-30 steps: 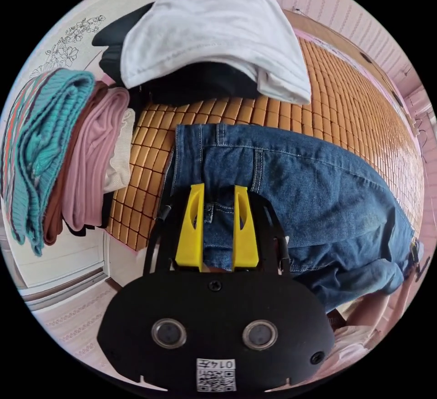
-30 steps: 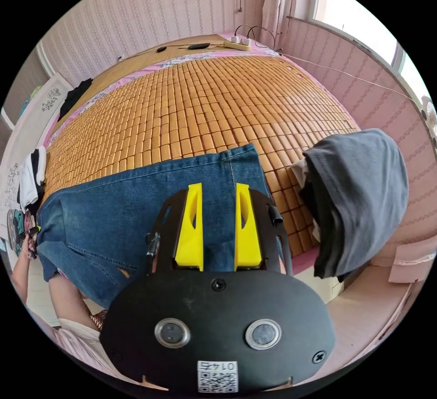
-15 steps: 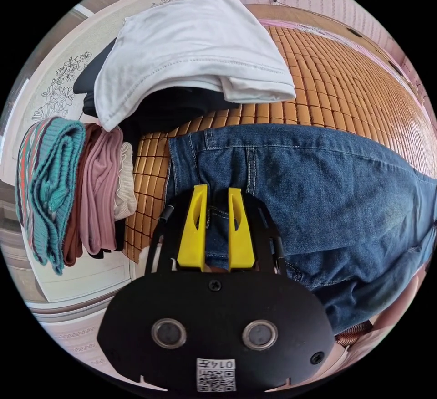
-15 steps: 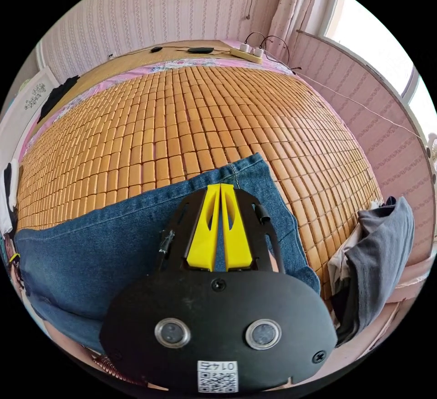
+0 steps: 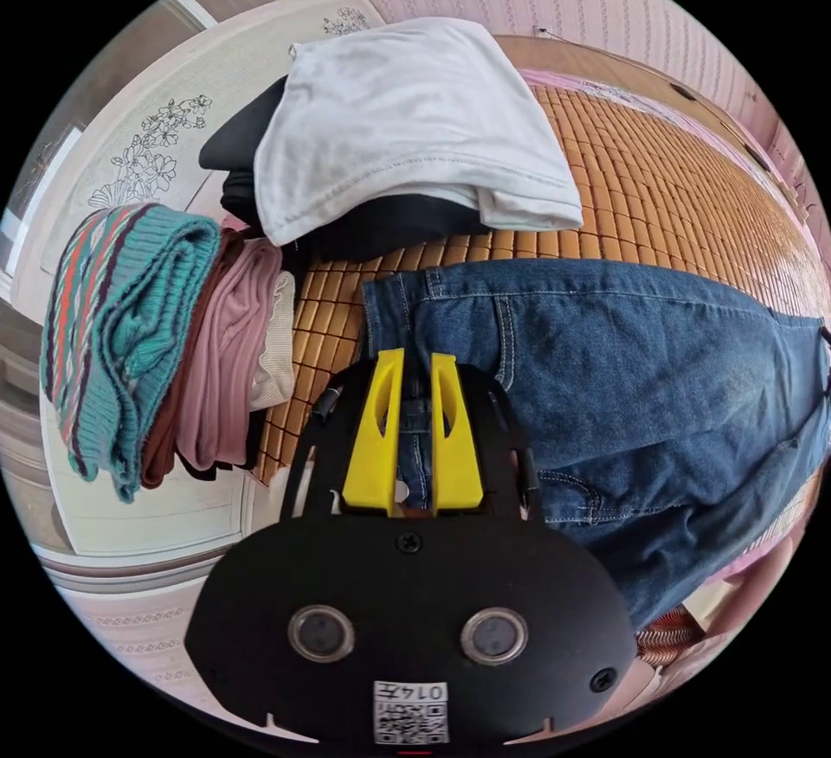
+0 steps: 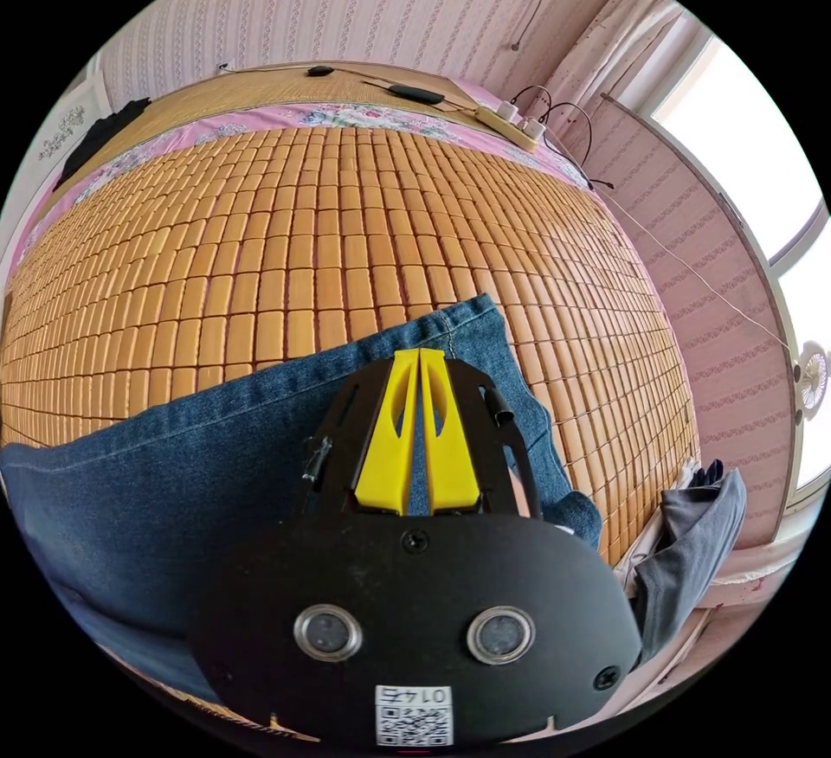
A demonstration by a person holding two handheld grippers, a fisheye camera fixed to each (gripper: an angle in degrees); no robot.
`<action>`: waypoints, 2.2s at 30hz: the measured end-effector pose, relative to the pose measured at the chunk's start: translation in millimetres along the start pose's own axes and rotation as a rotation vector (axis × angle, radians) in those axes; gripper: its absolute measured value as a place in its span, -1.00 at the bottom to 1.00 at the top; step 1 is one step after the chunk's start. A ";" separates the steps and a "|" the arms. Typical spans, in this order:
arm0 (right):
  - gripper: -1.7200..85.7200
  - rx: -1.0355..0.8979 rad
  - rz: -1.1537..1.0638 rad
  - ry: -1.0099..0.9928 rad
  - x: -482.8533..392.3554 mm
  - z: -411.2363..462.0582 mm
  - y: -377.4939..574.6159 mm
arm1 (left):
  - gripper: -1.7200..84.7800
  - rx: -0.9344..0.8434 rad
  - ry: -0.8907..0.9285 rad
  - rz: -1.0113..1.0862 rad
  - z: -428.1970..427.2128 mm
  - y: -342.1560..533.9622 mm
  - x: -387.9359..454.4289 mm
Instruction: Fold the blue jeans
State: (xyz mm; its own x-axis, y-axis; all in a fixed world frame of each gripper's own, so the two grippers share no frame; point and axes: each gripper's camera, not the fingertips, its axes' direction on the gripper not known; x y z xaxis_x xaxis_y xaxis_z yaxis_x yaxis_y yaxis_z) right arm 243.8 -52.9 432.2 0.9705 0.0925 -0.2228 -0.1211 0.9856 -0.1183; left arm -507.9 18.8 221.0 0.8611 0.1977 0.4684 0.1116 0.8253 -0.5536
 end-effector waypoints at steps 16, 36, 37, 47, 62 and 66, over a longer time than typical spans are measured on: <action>-0.97 -0.040 0.015 0.029 8.3 -21.0 -0.3 | -0.96 -0.032 -0.014 0.040 26.6 -22.5 -1.0; -0.75 0.047 0.193 -0.151 194.8 -173.4 153.9 | -0.90 0.150 0.461 0.290 -82.2 89.6 29.7; -0.72 0.000 0.246 -0.150 211.8 -172.0 177.1 | -0.87 0.133 0.550 0.344 -89.0 104.6 61.0; -0.83 -0.202 0.380 -0.368 262.5 -132.1 203.6 | -0.79 0.019 0.542 0.696 -81.6 127.0 233.5; -0.90 -0.027 0.469 -0.466 382.6 -266.7 355.1 | -0.98 0.058 0.634 0.981 -124.7 149.9 212.4; -0.67 -0.058 0.508 -0.606 357.2 -214.3 309.2 | -0.98 0.052 0.632 1.007 -130.7 148.7 212.4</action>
State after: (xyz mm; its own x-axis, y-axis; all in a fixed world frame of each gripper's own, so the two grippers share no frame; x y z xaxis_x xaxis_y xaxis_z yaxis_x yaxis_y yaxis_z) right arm 508.3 254.5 108.7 0.7362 0.6065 0.3004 -0.5741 0.7946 -0.1974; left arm -243.6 114.4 148.2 0.6434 0.4853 -0.5920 -0.7629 0.4711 -0.4429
